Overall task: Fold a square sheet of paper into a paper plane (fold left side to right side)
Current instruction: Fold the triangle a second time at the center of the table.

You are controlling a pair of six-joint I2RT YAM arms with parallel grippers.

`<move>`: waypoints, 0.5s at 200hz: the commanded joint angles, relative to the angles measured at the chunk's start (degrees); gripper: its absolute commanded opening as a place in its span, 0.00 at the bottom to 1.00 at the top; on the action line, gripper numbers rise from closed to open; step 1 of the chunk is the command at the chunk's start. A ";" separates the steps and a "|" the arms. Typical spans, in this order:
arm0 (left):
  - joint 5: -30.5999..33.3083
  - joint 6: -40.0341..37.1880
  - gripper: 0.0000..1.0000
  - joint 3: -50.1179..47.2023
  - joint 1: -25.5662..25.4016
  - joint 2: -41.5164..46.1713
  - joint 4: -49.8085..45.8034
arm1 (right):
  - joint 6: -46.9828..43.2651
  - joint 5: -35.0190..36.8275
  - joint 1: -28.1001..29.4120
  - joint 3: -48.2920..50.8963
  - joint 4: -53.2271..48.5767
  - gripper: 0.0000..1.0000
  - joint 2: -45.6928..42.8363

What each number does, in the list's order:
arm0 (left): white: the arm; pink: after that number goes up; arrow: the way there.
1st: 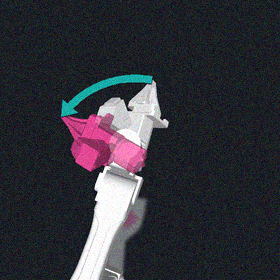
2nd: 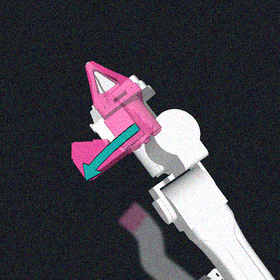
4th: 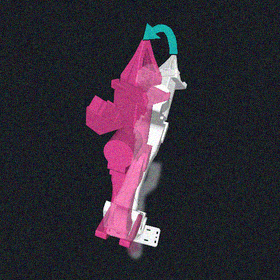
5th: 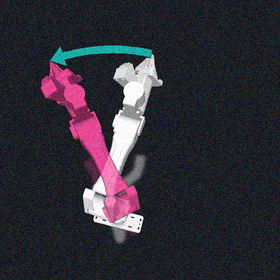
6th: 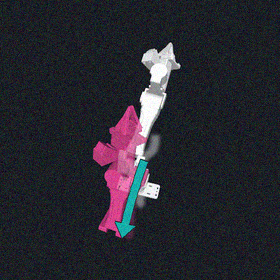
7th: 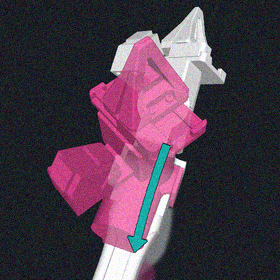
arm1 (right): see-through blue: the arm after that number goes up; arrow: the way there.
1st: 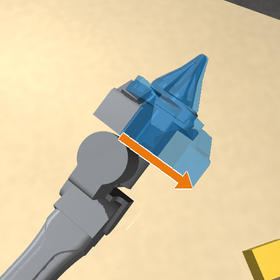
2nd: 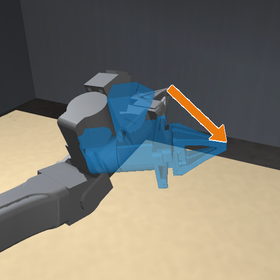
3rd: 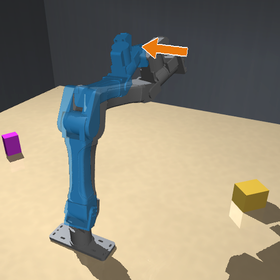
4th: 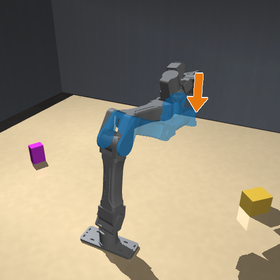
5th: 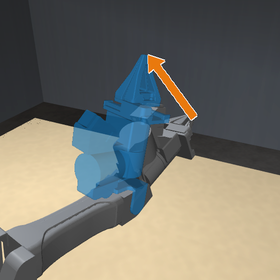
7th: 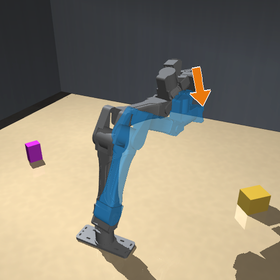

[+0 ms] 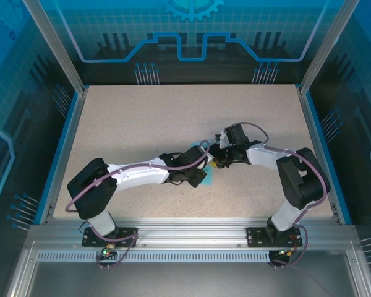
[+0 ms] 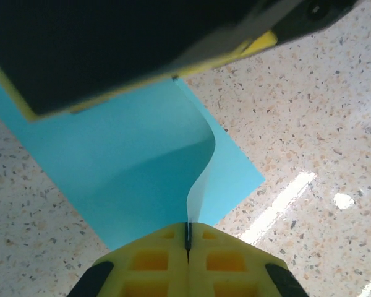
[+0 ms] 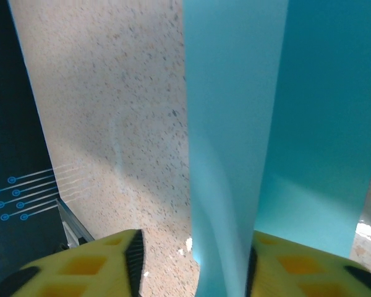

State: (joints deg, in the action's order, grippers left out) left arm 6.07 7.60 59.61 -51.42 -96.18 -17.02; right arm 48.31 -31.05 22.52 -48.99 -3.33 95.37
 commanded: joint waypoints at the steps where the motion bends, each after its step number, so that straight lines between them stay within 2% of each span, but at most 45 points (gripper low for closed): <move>1: -7.49 2.39 0.00 -2.18 2.29 2.52 3.07 | -0.40 1.50 -1.98 1.04 2.72 0.55 -4.08; 21: -9.57 3.43 0.00 -3.39 4.22 3.49 4.11 | -1.54 3.57 -2.65 2.52 1.55 0.62 -6.56; 49: -12.48 4.74 0.00 -4.53 6.84 3.98 4.89 | -4.99 7.32 -2.68 3.96 -3.93 0.61 -9.86; 65: -13.21 5.41 0.00 -4.79 8.09 3.90 4.89 | -5.70 8.95 -2.42 5.93 -5.56 0.47 -12.02; 100: -14.02 6.20 0.00 -4.78 9.99 2.90 4.21 | -5.70 9.67 -0.15 11.33 -5.44 0.28 -15.46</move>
State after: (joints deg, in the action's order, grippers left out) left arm -5.30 12.19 55.29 -42.48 -93.76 -12.97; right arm 43.70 -23.05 20.60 -40.91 -6.20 82.08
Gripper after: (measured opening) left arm 0.050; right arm 0.338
